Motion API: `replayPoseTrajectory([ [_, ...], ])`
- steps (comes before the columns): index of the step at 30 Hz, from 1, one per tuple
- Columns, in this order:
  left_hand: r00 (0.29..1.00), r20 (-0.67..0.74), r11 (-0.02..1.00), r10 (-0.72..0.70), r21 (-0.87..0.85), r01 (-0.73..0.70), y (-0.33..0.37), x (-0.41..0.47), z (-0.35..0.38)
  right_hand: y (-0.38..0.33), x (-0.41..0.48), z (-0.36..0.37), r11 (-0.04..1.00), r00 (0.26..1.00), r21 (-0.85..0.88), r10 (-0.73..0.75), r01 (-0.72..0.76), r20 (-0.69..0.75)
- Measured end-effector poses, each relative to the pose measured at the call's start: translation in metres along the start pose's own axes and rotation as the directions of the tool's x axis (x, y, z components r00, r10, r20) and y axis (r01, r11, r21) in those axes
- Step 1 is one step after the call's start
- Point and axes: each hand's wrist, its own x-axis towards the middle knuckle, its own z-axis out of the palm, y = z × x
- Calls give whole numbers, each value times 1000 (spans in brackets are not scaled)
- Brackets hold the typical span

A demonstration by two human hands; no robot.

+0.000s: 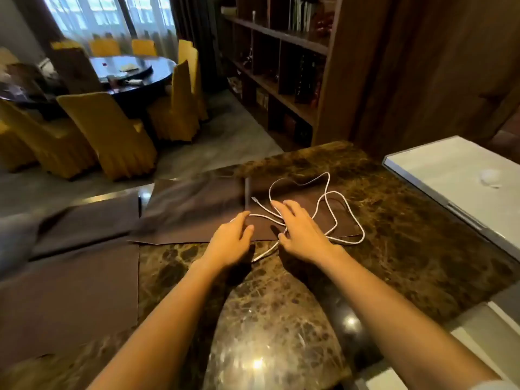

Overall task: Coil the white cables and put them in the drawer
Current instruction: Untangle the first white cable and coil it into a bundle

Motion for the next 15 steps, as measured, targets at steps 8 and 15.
replayPoseTrajectory([
  [8, 996, 76, 998, -56, -17, 57, -9, -33, 21, 12, 6, 23, 987, 962, -73, -122, 144, 244],
  [15, 999, 3, 999, -47, -9, 47, -3, -41, 29, 21, 5, 23, 968, 963, -39, -241, 247, 122],
])
